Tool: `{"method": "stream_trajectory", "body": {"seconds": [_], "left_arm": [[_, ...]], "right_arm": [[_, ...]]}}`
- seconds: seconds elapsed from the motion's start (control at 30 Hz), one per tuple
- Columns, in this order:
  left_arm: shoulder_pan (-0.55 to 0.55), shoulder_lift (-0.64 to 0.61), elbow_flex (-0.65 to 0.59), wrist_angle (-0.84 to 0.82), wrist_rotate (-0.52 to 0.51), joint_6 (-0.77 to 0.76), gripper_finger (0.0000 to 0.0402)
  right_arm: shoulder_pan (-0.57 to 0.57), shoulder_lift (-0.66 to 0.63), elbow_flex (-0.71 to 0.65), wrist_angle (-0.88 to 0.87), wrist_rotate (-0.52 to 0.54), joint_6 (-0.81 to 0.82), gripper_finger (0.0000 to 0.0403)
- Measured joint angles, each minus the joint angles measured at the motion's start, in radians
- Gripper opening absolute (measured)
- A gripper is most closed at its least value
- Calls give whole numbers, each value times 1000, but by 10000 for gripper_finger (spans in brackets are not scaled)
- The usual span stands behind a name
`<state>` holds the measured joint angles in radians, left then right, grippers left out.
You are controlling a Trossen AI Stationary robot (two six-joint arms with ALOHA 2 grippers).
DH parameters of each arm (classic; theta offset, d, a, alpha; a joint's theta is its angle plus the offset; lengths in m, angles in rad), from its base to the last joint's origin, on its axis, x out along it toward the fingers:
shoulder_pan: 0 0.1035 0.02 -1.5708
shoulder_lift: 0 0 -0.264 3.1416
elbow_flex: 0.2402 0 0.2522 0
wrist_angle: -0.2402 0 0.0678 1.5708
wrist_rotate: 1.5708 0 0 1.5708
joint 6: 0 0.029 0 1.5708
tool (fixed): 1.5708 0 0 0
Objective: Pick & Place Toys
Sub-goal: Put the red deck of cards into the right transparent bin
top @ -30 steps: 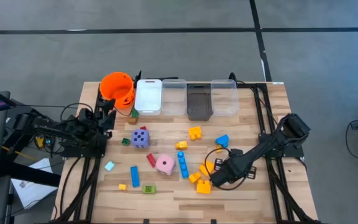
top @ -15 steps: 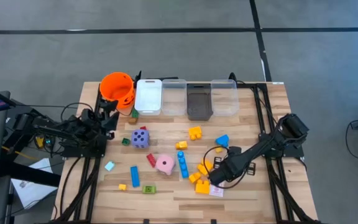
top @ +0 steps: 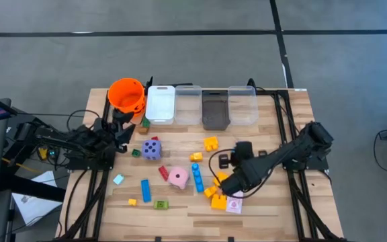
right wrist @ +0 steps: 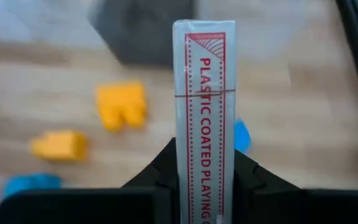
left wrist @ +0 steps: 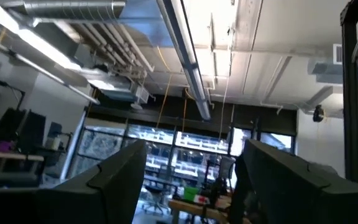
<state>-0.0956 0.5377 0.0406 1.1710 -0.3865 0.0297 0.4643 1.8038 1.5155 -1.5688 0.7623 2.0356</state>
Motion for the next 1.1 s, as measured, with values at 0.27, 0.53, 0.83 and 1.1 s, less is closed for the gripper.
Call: {"method": "stream_trajectory", "body": {"seconds": [0.27, 0.53, 0.83, 1.1], "left_arm": [[-17, 1, 0, -110, -2, -125, 264], [-18, 0, 0, -194, -3, -160, 264], [-18, 0, -1, -344, -1, -351, 264], [-18, 0, -1, -352, 18, -410, 264]], "right_arm": [[-199, -9, -7, -2, 262, -282, 63], [-473, -10, -7, -2, 409, -508, 63], [-620, -10, -7, 21, 402, -595, 71], [-676, -10, -7, 22, 356, -617, 210]]}}
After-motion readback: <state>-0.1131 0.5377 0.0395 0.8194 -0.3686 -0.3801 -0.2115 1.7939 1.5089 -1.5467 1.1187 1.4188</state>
